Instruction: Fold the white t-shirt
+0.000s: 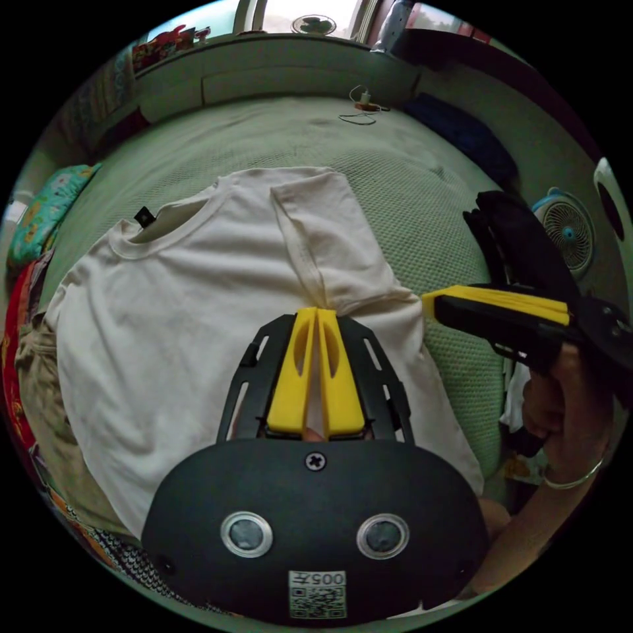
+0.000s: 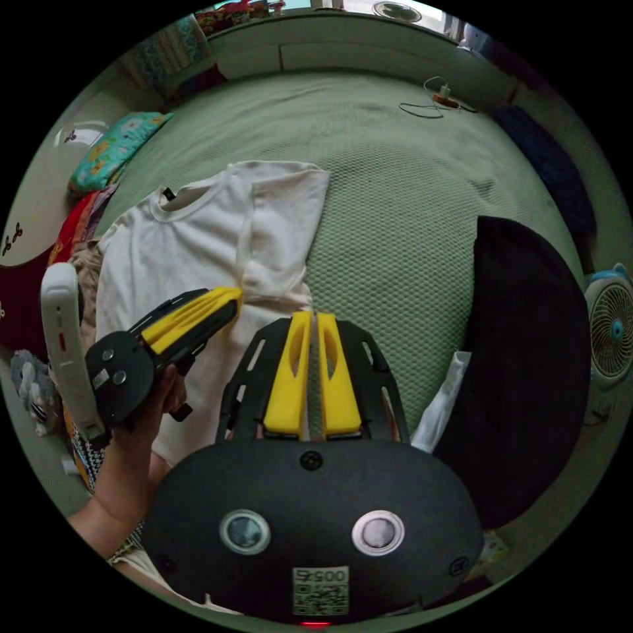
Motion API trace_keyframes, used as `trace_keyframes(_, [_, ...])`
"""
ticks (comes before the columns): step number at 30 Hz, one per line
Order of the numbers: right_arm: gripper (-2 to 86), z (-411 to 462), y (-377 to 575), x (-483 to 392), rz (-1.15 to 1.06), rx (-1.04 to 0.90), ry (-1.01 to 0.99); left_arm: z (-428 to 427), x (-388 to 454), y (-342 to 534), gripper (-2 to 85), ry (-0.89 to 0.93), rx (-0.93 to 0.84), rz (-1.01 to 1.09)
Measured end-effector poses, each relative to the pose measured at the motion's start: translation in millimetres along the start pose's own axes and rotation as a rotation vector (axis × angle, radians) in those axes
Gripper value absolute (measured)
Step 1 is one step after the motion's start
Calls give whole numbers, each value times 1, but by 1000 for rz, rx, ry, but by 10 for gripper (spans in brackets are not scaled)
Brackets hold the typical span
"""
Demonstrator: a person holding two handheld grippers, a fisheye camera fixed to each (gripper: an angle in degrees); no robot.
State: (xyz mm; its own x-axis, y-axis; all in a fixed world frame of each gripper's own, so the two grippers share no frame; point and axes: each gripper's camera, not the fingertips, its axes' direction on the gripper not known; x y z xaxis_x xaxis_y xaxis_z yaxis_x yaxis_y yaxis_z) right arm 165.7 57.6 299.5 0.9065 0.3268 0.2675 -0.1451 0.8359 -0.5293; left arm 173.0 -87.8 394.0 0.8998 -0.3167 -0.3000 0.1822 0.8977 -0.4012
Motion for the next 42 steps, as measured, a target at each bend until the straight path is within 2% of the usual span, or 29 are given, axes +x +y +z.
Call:
trace_keyframes(10, [-9, -3, 0, -1, 7, 57, -14, 7, 8, 9, -6, -10, 35, 54])
trace_keyframes(30, [-9, 21, -15, -11, -16, -3, -26, 1, 17, 25, -5, -45, 64, 110])
trace_keyframes(36, [-9, 21, -14, -9, -23, -13, -31, -20, 13, 31, -6, 6, 189, 88])
trace_keyframes(42, [-9, 20, -12, -13, -45, -27, 1, -4, 12, 32, -5, 72, 132, 94])
